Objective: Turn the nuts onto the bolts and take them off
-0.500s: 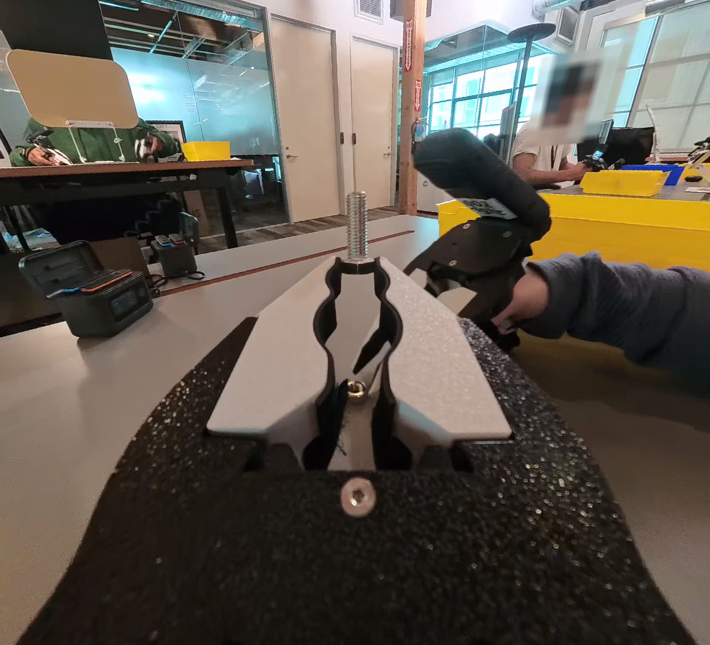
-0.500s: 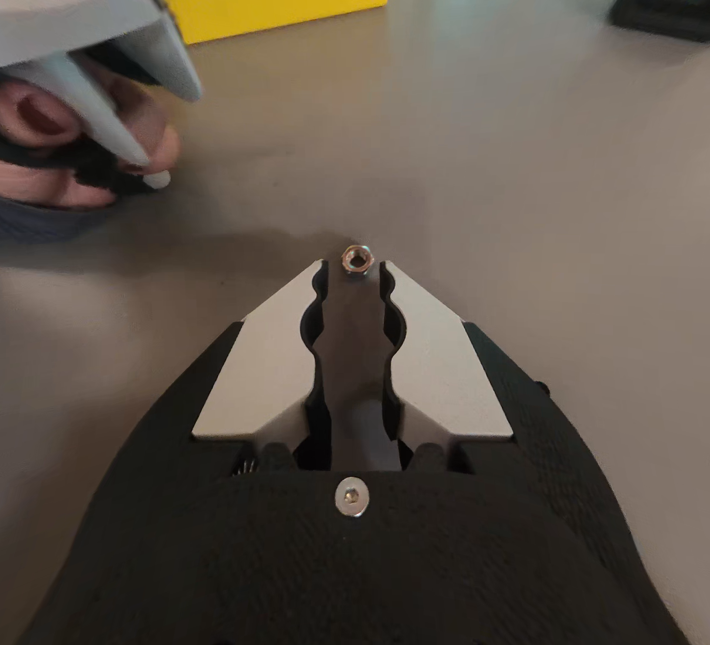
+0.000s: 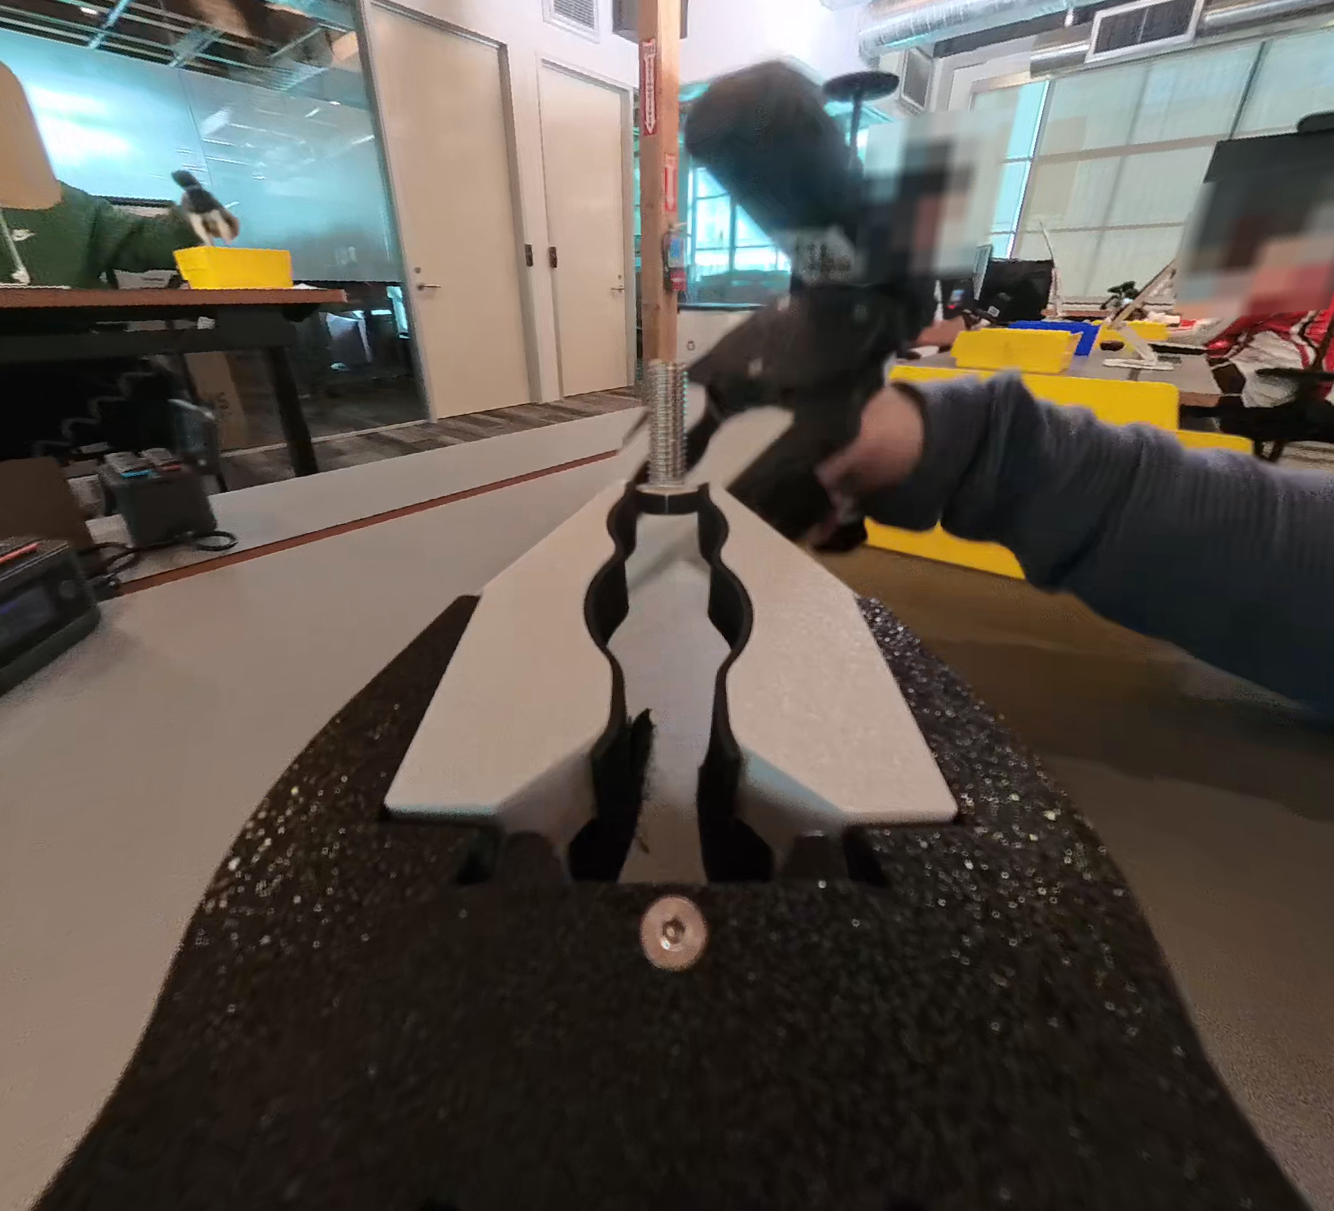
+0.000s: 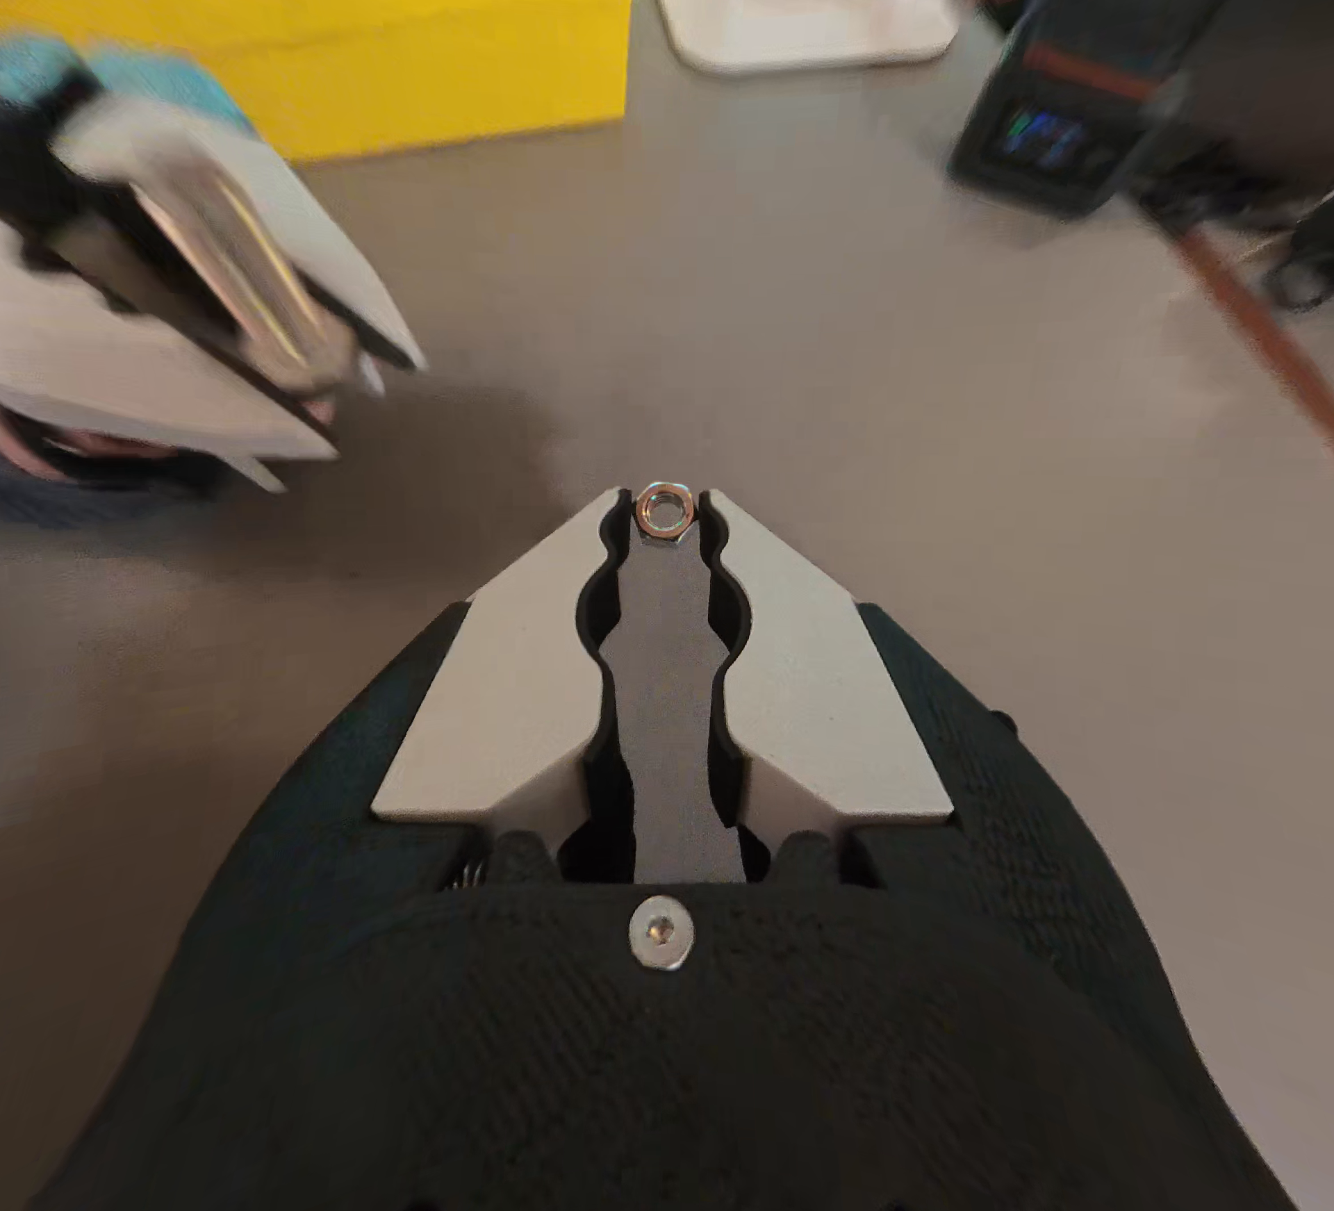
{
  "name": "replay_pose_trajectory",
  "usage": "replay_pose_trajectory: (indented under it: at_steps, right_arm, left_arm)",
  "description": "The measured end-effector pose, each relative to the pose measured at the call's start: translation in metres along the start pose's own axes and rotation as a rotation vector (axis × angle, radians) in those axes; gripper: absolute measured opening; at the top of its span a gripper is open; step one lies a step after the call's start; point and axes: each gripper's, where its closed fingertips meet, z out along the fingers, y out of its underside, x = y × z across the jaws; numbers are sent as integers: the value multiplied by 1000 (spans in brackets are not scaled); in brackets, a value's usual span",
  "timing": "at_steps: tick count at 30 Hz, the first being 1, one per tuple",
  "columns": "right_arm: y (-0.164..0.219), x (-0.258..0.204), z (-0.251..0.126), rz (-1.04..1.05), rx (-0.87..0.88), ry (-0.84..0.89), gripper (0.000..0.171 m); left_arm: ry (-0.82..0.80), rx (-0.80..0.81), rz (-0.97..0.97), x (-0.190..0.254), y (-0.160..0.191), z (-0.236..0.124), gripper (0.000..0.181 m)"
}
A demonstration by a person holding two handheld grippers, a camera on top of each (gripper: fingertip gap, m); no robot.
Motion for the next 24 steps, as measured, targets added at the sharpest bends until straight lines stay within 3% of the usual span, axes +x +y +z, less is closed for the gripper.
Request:
replay_pose_trajectory:
  at_steps: [1,6,9,13,24]
  right_arm:
    - [-12,6,-14,-4,43,6,17]
    - [-57,14,-87,10,247,-12,17]
    - [-63,3,-112,13,292,-70,17]
    - [-49,-16,-124,-4,205,-145,17]
    - [-30,-37,-123,-34,42,-191,17]
  left_arm:
    - [9,-4,0,2,1,5,14]
    - [174,-21,-65,24,9,33,14]
    - [293,-40,-90,35,14,49,14]
    - [474,-30,-201,51,11,53,14]
    - [555,-40,-183,67,11,46,14]
